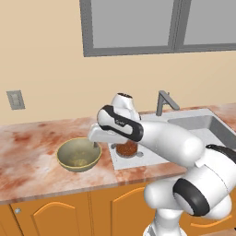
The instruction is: Place the jar in the left basin and the bowl in the right basin of the sink.
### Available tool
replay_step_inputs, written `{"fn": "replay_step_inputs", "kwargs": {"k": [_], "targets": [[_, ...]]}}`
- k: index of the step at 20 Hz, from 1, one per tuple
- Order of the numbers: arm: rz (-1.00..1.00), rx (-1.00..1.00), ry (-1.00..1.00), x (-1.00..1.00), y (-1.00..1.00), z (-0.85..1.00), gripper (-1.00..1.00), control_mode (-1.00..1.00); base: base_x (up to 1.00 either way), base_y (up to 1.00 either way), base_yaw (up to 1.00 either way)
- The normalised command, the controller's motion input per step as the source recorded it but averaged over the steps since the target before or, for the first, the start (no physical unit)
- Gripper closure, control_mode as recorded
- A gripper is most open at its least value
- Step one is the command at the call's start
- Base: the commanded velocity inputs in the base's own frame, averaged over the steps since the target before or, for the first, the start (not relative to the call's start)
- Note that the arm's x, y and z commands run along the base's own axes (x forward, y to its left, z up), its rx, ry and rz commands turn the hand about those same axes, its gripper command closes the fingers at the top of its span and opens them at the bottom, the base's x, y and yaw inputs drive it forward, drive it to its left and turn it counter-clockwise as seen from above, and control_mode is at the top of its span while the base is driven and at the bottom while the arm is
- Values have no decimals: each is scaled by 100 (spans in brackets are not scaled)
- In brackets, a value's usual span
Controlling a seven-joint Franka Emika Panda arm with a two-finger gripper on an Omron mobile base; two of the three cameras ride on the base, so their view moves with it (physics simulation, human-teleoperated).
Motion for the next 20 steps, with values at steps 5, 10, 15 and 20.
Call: {"fn": "replay_step_inputs", "kwargs": {"k": [5, 10, 15, 20], "targets": [[0, 0, 0, 7, 21, -21, -100, -100, 0, 0, 0], [-4, 0, 0, 8, 16, -25, -100, -100, 0, 0, 0], [-9, 0, 0, 9, 10, -25, -100, -100, 0, 0, 0], [-11, 0, 0, 4, 4, -18, -100, -100, 0, 0, 0]]}}
